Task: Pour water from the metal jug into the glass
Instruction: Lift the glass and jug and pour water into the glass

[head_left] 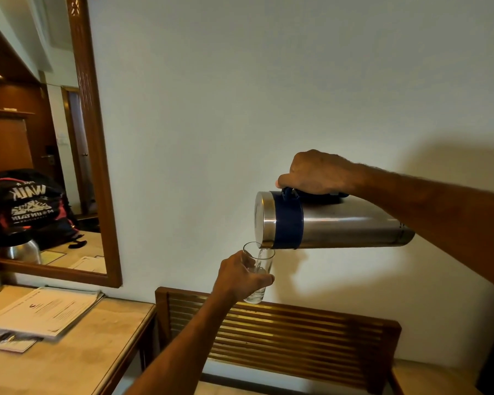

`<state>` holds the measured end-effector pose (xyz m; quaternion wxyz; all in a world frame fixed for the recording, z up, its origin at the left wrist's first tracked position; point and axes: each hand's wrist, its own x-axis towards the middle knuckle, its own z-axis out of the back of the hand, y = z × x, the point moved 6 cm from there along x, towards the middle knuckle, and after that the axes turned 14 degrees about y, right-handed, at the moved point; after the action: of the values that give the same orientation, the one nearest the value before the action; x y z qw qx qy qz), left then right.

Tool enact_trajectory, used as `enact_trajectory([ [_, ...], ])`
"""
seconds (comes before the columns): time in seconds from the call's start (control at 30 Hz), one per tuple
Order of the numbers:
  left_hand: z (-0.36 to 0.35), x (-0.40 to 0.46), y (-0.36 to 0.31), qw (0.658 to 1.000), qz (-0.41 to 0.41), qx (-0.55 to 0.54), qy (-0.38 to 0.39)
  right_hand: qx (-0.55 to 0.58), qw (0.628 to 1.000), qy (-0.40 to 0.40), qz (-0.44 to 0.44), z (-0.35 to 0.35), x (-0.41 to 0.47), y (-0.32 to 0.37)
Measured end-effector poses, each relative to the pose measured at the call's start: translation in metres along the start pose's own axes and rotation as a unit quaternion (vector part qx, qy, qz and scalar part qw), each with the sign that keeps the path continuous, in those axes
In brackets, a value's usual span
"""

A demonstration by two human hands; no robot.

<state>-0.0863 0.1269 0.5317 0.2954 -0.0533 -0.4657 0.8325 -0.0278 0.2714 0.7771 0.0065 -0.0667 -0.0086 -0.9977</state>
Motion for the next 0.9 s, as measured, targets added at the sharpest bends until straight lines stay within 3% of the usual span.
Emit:
enact_trajectory([
  [0.9, 0.003, 0.005, 0.000, 1.000, -0.012, 0.001, -0.001, 0.008, 1.000, -0.018, -0.001, 0.005, -0.005, 0.001],
])
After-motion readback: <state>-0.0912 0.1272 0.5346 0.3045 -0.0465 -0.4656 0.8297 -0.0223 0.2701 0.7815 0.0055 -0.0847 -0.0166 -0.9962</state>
